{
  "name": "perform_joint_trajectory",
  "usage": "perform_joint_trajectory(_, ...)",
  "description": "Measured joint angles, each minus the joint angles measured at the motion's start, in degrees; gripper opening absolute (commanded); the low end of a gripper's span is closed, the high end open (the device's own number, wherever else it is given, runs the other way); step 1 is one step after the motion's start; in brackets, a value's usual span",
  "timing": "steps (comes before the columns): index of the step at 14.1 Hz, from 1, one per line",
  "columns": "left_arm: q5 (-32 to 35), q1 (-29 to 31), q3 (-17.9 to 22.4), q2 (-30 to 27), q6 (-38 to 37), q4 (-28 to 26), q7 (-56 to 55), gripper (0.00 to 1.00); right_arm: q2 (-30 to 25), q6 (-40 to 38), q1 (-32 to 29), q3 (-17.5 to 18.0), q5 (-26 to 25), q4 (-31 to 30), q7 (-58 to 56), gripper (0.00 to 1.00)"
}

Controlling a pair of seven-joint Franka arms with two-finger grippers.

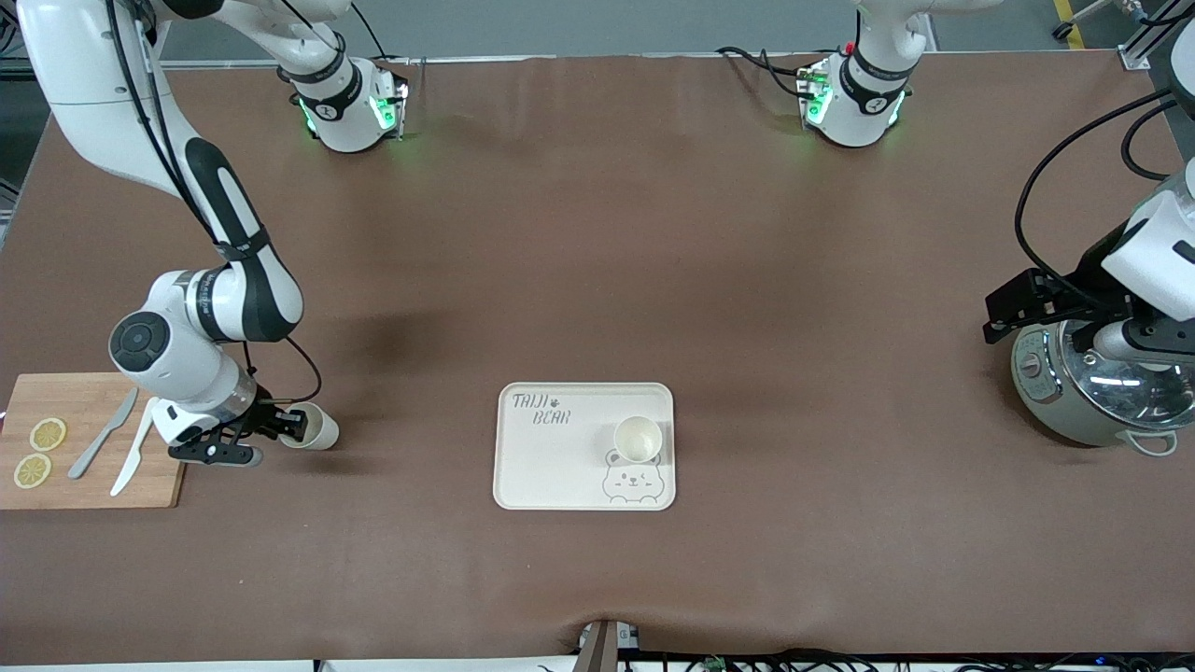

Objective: Place white IKEA cup upright on tray with both arms
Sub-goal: 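Grasp the second white cup with the right gripper while the left gripper withdraws, then carry the cup with the right gripper onto the tray beside the first cup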

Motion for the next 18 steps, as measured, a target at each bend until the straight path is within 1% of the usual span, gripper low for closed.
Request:
perform_joint_trajectory(1,0.00,0.02,0.01,-0.05,0.14,0.07,0.00,1.00,0.00,-0.01,0.00,0.00,0.00,0.00,0.02,0.05)
perform_joint_trajectory(2,0.00,0.02,0.02,-0.12,0.16,0.12,0.00,1.00,0.00,-0.01,0.00,0.00,0.00,0.00,0.03,0.00)
perform_joint_trajectory(8,0.11,-0.40,-0.14,-0.21,0.24,0.13,0.00,1.00,-0.10,-0.28,-0.05,0.07,0.04,0.66,0.12,0.00)
perform_joint_trajectory(10,0.24,-0.40,-0.15,-0.21,0.31,0.15,0.00,1.00,-0.09,-2.05,-0.05,0.07,0.04,1.64,0.15,0.00)
perform_joint_trajectory(11,0.25,-0.40,-0.17,-0.22,0.33,0.17,0.00,1.00,-0.09,-4.19,-0.03,0.12,0.04,2.81,0.49,0.00)
perform_joint_trajectory(13,0.26,-0.43,-0.56,-0.23,0.33,0.17,0.00,1.00,-0.12,-10.46,0.35,0.41,0.04,6.92,3.04,0.00)
perform_joint_trajectory(15,0.26,-0.56,-1.34,-0.23,0.34,0.16,0.00,1.00,-0.27,-18.43,1.81,0.57,0.46,13.14,7.20,0.00)
perform_joint_trajectory(17,0.26,-0.71,-1.57,-0.14,0.69,0.05,0.00,1.00,-0.47,-24.05,3.86,0.67,3.27,19.06,11.75,0.00)
perform_joint_trajectory(18,0.26,-0.72,-1.58,-0.07,0.89,0.02,0.00,1.00,-0.51,-25.48,4.87,0.70,5.06,21.25,13.72,0.00)
